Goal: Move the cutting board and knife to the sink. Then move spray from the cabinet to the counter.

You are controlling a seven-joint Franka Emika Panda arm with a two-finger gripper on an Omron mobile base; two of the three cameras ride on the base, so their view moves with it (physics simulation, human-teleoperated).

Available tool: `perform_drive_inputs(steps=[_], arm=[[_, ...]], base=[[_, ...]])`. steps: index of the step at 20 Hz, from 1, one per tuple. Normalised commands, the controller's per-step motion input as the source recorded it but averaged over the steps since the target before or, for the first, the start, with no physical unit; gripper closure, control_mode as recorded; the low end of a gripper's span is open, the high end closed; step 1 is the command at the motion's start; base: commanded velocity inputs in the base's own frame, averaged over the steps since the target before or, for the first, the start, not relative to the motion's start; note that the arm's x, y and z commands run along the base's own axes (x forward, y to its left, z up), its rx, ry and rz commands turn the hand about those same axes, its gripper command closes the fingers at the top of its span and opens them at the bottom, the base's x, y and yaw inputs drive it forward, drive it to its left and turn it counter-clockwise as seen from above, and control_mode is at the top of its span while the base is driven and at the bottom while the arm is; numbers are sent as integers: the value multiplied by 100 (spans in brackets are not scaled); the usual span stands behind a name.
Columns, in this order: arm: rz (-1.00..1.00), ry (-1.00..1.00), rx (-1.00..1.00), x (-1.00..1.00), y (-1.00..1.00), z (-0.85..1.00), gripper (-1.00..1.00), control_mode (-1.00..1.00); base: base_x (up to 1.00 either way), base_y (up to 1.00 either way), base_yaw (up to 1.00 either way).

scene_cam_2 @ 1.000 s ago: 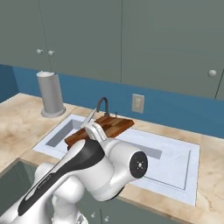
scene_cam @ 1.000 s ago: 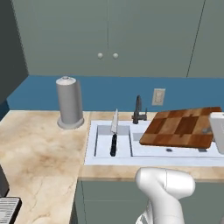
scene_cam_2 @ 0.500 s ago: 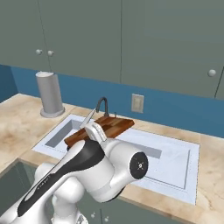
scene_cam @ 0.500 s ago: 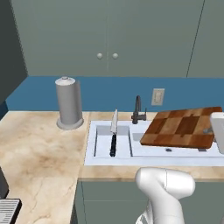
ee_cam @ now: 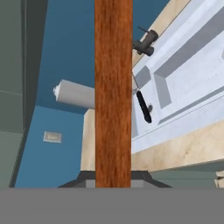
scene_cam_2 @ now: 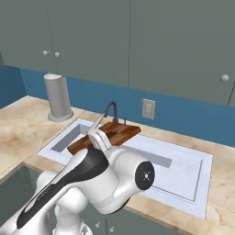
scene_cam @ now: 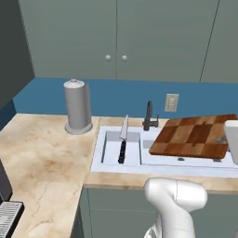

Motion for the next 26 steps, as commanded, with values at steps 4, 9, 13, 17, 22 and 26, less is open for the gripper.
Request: perform_drive_inputs(steps=[4, 9, 13, 17, 22, 26], arm=[[0, 0, 0, 0, 0, 0, 100, 100], [0, 0, 0, 0, 0, 0, 100, 100], [0, 0, 0, 0, 0, 0, 100, 100], [0, 0, 0, 0, 0, 0, 100, 100], [0, 0, 0, 0, 0, 0, 100, 100], [0, 0, 0, 0, 0, 0, 100, 100]], base=[[100, -16, 37], [100, -4, 29], [97, 0, 4], [74, 6, 0], [30, 11, -2], [19, 6, -1]])
